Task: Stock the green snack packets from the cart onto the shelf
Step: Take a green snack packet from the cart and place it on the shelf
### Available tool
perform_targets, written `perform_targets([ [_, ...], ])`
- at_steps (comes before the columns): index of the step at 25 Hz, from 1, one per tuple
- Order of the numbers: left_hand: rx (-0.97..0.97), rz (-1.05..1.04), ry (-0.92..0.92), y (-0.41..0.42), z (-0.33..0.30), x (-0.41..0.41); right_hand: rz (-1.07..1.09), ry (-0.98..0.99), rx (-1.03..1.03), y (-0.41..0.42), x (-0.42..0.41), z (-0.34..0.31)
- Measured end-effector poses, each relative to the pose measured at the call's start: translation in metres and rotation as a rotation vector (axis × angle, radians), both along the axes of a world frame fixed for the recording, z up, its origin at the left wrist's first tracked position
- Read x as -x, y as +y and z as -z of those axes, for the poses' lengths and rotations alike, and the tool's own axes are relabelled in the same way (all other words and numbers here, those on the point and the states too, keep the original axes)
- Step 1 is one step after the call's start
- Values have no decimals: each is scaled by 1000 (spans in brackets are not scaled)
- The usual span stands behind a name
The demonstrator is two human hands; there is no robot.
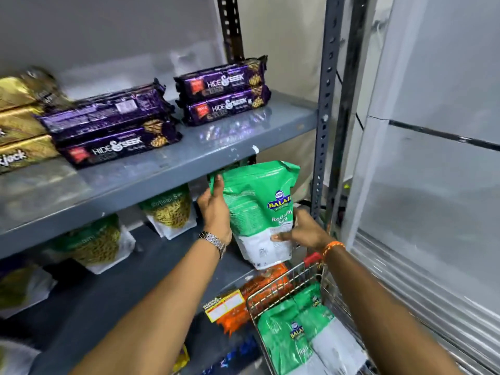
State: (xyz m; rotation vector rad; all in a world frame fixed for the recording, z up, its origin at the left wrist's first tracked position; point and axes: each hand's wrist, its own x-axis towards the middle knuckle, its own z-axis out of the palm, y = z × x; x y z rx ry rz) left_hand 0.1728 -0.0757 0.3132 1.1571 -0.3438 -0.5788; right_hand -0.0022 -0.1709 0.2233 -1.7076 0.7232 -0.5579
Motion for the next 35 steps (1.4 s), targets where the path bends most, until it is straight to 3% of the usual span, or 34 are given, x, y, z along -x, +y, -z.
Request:
perform_targets([
  [8,-147,-28,-124,-14,1,-20,78,-38,-13,-19,-38,9],
  [11,-208,125,-10,3,19,-21,94,-63,-67,-14,-37,-2],
  [16,-386,338,140,39,56,7,280,-299,-148,-16,-43,-50],
  [19,-390,398,240,45,70,29,219,-314,-197,-21,-44,-55],
  [22,-381,389,293,44,80,47,157,-169,-288,-12,-33,-32],
  [26,-391,375,285,28,82,46,110,39,-186,3,-26,18],
  [30,-353,331,293,17,74,24,296,37,-40,17,-23,38],
  [35,-390,332,286,31,74,45,100,79,-8,8,-31,77],
])
